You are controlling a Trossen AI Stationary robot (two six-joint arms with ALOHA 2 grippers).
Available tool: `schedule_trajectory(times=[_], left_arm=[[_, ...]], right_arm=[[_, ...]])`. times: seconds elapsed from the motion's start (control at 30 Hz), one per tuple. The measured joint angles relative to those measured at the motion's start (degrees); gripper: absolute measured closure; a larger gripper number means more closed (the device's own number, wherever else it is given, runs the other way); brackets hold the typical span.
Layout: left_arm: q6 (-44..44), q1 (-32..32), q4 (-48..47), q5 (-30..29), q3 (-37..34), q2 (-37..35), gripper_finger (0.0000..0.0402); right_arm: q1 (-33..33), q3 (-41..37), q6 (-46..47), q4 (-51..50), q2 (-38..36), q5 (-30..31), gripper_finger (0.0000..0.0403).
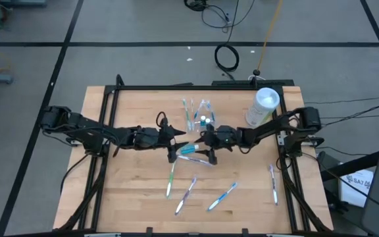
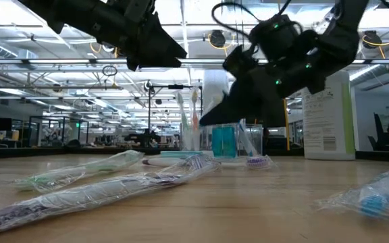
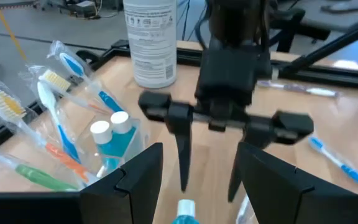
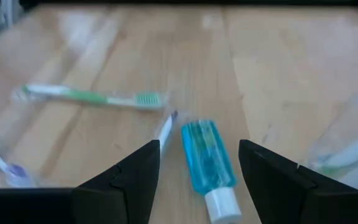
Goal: Pick & Place toothbrushing station
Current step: Put the blue mouthwash into the transparent organizer
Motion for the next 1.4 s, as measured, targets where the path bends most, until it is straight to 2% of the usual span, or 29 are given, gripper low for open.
schedule_trajectory(times=[0.33,1.07,1.17,1.33,1.4], left_arm=[[1.2,0.0,-1.2,0.0,0.0,0.0,0.0188],[0.9,0.0,-1.6,0.1,0.0,0.0,0.0188],[0.9,0.0,-1.7,0.1,0.0,0.0,0.0188],[1.3,0.0,-2.0,0.4,0.0,0.0,0.0188],[1.4,0.0,-1.9,0.4,0.0,0.0,0.0188]], right_arm=[[-1.7,2.1,-0.5,-2.9,5.4,0.0,0.0189],[-1.1,2.4,-4.1,-7.1,5.3,1.2,0.0189],[-0.1,5.6,-5.0,-14.2,4.9,3.4,0.0189],[2.7,15.8,-8.6,-34.0,4.8,10.1,0.0189],[3.8,19.2,-9.9,-38.4,5.2,12.6,0.0189]])
